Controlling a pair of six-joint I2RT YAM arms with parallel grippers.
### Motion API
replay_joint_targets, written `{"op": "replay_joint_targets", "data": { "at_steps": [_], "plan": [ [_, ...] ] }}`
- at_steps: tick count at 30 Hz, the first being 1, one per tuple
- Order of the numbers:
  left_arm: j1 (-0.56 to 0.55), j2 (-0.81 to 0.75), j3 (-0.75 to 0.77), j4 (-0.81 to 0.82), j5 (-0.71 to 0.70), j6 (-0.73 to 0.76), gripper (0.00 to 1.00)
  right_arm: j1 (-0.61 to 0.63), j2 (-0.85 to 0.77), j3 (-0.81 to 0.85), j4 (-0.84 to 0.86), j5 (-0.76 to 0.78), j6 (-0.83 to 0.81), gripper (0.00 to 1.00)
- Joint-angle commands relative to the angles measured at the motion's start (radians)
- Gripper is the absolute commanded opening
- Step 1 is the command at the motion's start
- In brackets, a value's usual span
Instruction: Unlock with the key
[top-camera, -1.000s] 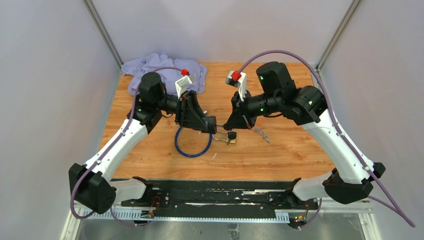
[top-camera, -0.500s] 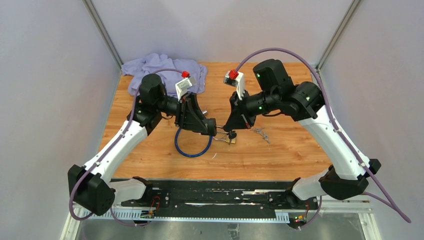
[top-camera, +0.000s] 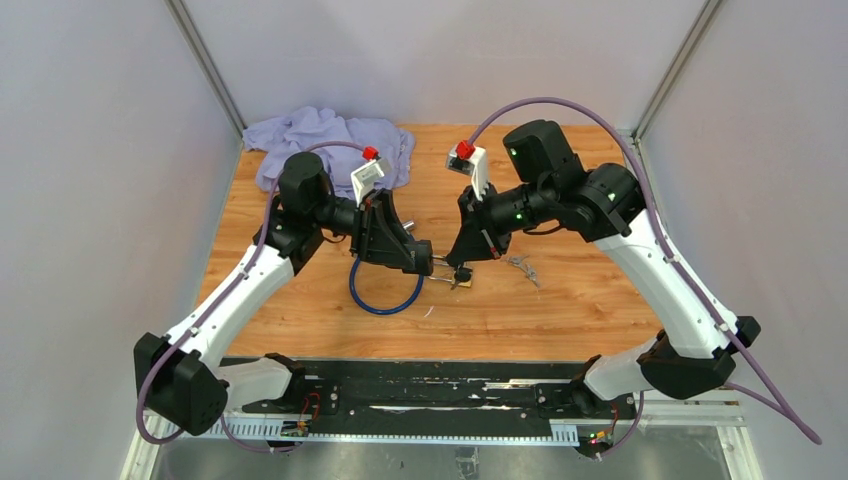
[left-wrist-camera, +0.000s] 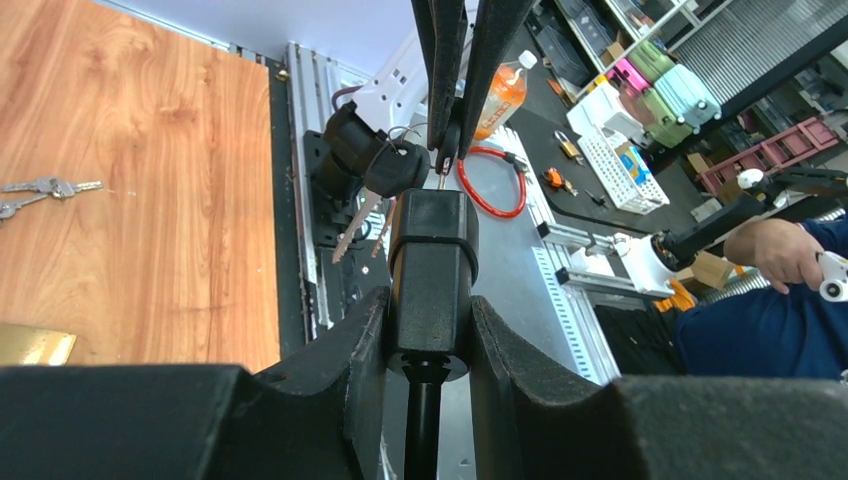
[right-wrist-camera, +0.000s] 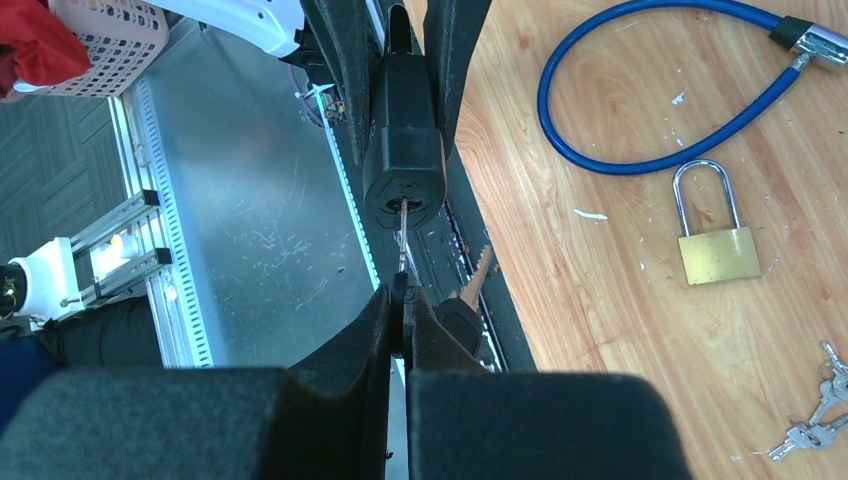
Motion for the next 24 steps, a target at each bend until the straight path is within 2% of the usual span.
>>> {"op": "replay_joint_targets", "data": {
  "at_steps": [1, 3, 4, 5, 6, 7, 11, 14, 24],
  "plan": [
    [-0.041, -0.019, 0.067, 0.070, -0.154, -0.003, 0.00, 0.067, 0.045, -0.019, 0.175, -0.073, 0.031, 0.01],
    [-0.051, -0.031, 0.060, 0.021, -0.179, 0.059, 0.00, 0.067, 0.044, -0.020, 0.176, -0.068, 0.025, 0.01],
    [-0.060, -0.033, 0.087, -0.165, -0.229, 0.238, 0.00, 0.068, 0.041, -0.024, 0.175, -0.069, 0.020, 0.01],
    [-0.093, -0.016, 0.196, -0.545, -0.358, 0.577, 0.00, 0.067, 0.030, -0.032, 0.175, -0.069, 0.011, 0.01],
    [-0.163, 0.000, 0.272, -0.781, -0.487, 0.752, 0.00, 0.067, 0.015, -0.046, 0.176, -0.065, 0.000, 0.01],
    [-0.174, -0.008, 0.288, -0.840, -0.539, 0.784, 0.00, 0.066, -0.001, -0.063, 0.180, -0.056, -0.012, 0.01],
    [-0.167, -0.009, 0.361, -0.885, -0.458, 0.793, 0.00, 0.063, -0.049, -0.126, 0.204, -0.057, -0.027, 0.00],
    [-0.168, -0.009, 0.375, -0.902, -0.410, 0.824, 0.00, 0.067, -0.107, -0.211, 0.307, -0.099, -0.005, 0.01],
    [-0.177, -0.016, 0.398, -0.901, -0.345, 0.826, 0.00, 0.103, -0.265, -0.408, 0.564, -0.042, -0.012, 0.01]
  ]
}}
